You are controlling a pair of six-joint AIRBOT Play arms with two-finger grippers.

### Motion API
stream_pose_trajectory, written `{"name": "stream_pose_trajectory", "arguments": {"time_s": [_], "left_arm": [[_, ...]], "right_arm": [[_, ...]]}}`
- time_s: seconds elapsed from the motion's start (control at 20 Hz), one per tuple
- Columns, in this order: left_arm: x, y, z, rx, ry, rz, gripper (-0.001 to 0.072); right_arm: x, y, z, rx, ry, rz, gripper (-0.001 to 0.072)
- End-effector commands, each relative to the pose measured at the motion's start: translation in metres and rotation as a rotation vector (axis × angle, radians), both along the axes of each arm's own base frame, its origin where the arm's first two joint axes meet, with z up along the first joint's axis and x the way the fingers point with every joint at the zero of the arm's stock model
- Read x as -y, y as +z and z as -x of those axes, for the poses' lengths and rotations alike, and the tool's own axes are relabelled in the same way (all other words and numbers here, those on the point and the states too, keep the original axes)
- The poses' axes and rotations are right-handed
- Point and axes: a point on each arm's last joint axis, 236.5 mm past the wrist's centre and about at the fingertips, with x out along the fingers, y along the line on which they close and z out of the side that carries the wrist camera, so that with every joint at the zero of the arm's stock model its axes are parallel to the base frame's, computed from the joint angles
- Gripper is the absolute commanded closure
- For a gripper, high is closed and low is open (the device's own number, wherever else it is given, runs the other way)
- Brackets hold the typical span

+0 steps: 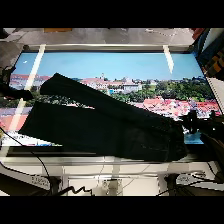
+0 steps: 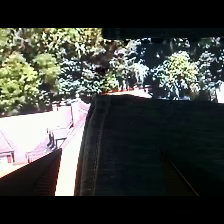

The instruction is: Fold the clothes and pants, and hang the long-sleeved shirts on hangers.

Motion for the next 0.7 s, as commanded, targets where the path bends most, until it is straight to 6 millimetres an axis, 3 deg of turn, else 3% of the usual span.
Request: {"name": "stream_pose_trajectory", "arguments": {"time_s": [0.0,0.1,0.2,0.3,0.45,0.65], "left_arm": [[0.0,0.0,0.0,0.001,0.0,0.0,0.0009],[0.0,0.0,0.0,0.001,0.001,0.0,0.0008],[0.0,0.0,0.0,0.0,0.004,0.001,0.0008],[0.0,0.0,0.0,0.001,0.004,0.002,0.0008],[0.0,0.0,0.0,0.001,0.004,0.002,0.0008],[0.0,0.0,0.0,0.001,0.004,0.002,0.0009]], "right_arm": [[-0.056,0.04,0.015,0.127,0.313,-0.11,0.0593],[-0.078,0.039,0.044,0.075,0.496,-0.11,0.0633],[-0.088,0.019,0.07,-0.029,0.646,-0.025,0.0661],[-0.09,0.003,0.078,-0.098,0.716,0.064,0.0661],[-0.097,-0.004,0.073,-0.11,0.728,0.102,0.0661],[-0.115,-0.01,0.115,-0.237,0.872,0.055,0.0661]]}}
